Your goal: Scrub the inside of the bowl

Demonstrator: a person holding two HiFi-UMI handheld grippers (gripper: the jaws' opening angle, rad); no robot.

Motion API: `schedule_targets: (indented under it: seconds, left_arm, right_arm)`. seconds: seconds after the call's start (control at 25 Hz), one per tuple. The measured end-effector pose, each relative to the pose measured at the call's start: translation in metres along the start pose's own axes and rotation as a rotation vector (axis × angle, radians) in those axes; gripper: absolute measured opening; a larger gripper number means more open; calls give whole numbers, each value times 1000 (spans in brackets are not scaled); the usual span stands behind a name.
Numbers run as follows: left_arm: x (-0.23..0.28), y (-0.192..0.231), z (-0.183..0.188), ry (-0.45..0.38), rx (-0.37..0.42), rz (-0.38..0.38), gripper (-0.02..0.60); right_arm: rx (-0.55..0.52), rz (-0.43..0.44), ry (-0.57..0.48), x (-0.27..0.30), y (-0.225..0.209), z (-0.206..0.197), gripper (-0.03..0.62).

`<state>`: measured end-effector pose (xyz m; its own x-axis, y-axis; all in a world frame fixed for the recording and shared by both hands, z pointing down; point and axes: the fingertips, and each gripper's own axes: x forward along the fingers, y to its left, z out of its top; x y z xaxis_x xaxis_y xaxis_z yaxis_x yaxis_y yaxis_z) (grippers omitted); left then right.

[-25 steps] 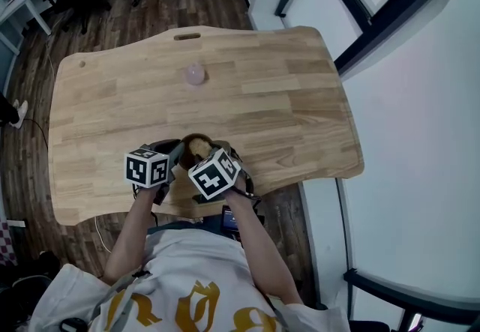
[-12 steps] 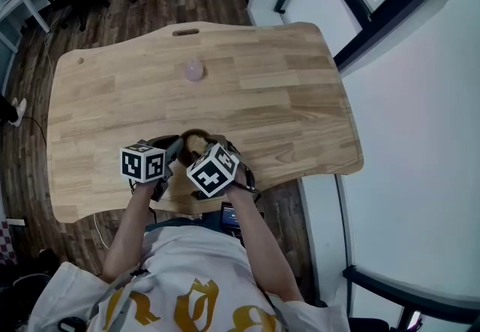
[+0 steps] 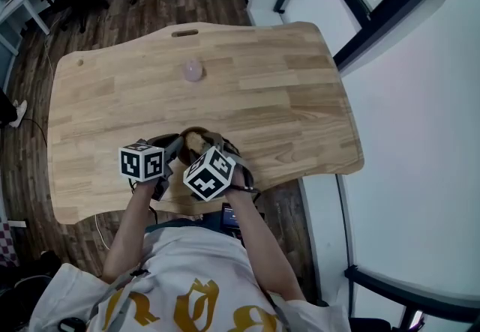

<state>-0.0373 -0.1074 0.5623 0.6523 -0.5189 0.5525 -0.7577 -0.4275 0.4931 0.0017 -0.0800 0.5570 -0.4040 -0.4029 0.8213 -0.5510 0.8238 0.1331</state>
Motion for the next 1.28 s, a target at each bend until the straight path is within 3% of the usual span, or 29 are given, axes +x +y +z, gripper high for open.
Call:
schedule_targets:
  seconds: [0.08, 0.16, 0.28, 0.4, 0.52, 0.6, 0.68, 0.8, 0.88, 1.0, 1.08, 1.2, 1.28]
  left_arm:
    - [0, 3, 2, -5, 0, 11, 28]
    - [-1, 7, 2, -10, -25, 6, 28]
    - [2, 5, -3, -1, -45, -10, 28]
    - [6, -1, -4, 11, -29, -16, 29]
    - [6, -1, -1, -4, -45, -19, 28]
    - [4, 3, 1, -9, -52, -13, 28]
    - [4, 5, 1, -15, -64, -17, 28]
    - [6, 3, -1, -11, -84, -37, 29]
    - [7, 1, -4, -3, -90, -45, 28]
    - [6, 2, -2, -12, -94, -36, 28]
    - [4, 7, -2, -14, -92, -25, 28]
    - [5, 8, -4, -8, -95, -30, 29]
    - [6, 6, -5, -1, -86, -32, 29]
  right_arm:
    - [-38, 53, 2, 1, 11, -1, 186]
    - [-7, 96, 33, 2, 15, -10, 186]
    - [85, 28, 48, 2, -1, -16, 186]
    - [53, -50, 17, 0, -12, -10, 186]
    - [30, 39, -49, -1, 4, -1, 186]
    - [57, 114, -37, -1, 14, -4, 186]
    - [114, 135, 3, -1, 11, -11, 186]
    - [171, 60, 14, -2, -6, -13, 183]
    - [143, 17, -12, -2, -11, -9, 183]
    - [85, 62, -42, 0, 1, -3, 183]
    - [117, 97, -20, 1, 5, -7, 182]
    - [166, 75, 13, 4, 0, -12, 182]
    - [118, 54, 0, 7, 0, -7, 183]
